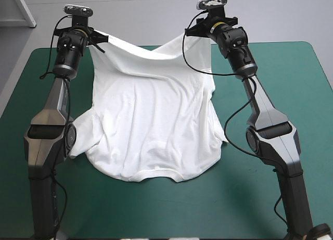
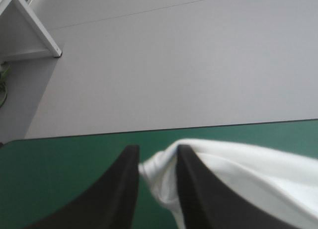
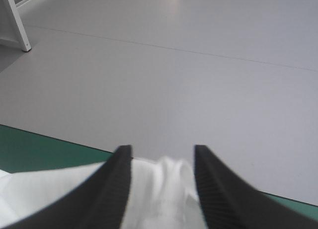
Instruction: Fold the cloth
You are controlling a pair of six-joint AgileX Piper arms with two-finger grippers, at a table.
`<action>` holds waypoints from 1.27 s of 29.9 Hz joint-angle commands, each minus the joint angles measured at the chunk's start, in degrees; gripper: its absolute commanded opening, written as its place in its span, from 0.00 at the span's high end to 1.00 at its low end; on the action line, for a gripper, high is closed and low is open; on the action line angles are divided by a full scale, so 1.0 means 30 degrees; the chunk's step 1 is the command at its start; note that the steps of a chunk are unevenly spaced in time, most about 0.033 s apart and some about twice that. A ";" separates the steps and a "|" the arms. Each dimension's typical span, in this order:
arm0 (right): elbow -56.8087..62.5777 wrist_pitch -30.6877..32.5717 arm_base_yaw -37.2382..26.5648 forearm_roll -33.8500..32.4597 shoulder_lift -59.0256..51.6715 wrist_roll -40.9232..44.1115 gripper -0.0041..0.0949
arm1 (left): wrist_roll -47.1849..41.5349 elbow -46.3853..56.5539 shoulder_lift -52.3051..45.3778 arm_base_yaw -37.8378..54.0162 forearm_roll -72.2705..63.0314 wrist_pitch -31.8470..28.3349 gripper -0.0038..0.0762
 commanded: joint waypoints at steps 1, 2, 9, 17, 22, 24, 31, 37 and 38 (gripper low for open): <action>-0.0541 -0.1162 -0.0157 -0.0053 -0.1359 -0.0067 0.10 | -0.1113 -0.0516 -0.1152 0.0382 0.0250 -0.1273 0.40; -0.0541 -0.1019 -0.0157 -0.0202 -0.1359 -0.0005 0.05 | -0.1068 -0.0516 -0.1152 0.0470 0.0250 -0.0989 0.32; -0.0757 0.3768 -0.0157 -0.0644 -0.2933 -0.0026 0.13 | 0.3126 -0.1401 -0.2021 0.0385 0.0289 0.4497 0.23; -0.0362 1.1032 -0.0157 0.0348 -0.4694 -0.0579 0.31 | 0.5746 -0.1670 -0.3826 -0.0603 -0.0198 1.2144 0.27; 0.1156 1.1032 -0.0157 0.3123 -0.5894 -0.0653 0.32 | 0.5799 0.0026 -0.5416 -0.0567 -0.2851 1.2138 0.42; 0.2912 1.1032 -0.0157 0.3863 -0.6827 -0.0892 0.32 | 0.5830 0.1533 -0.6453 -0.0567 -0.2987 1.2138 0.46; 1.1356 1.0997 -0.0157 0.4002 -1.1278 -0.2015 0.32 | 0.5991 0.9134 -1.1217 -0.0535 -0.3022 1.2102 0.52; 1.7684 1.0914 -0.0157 0.4069 -1.4619 -0.2517 0.32 | 0.5425 1.6307 -1.4949 -0.0535 -0.3328 1.1131 0.52; 1.8640 1.0852 -0.0157 0.4069 -1.5124 -0.2632 0.32 | 0.5253 1.7263 -1.5547 -0.0535 -0.3362 1.0876 0.52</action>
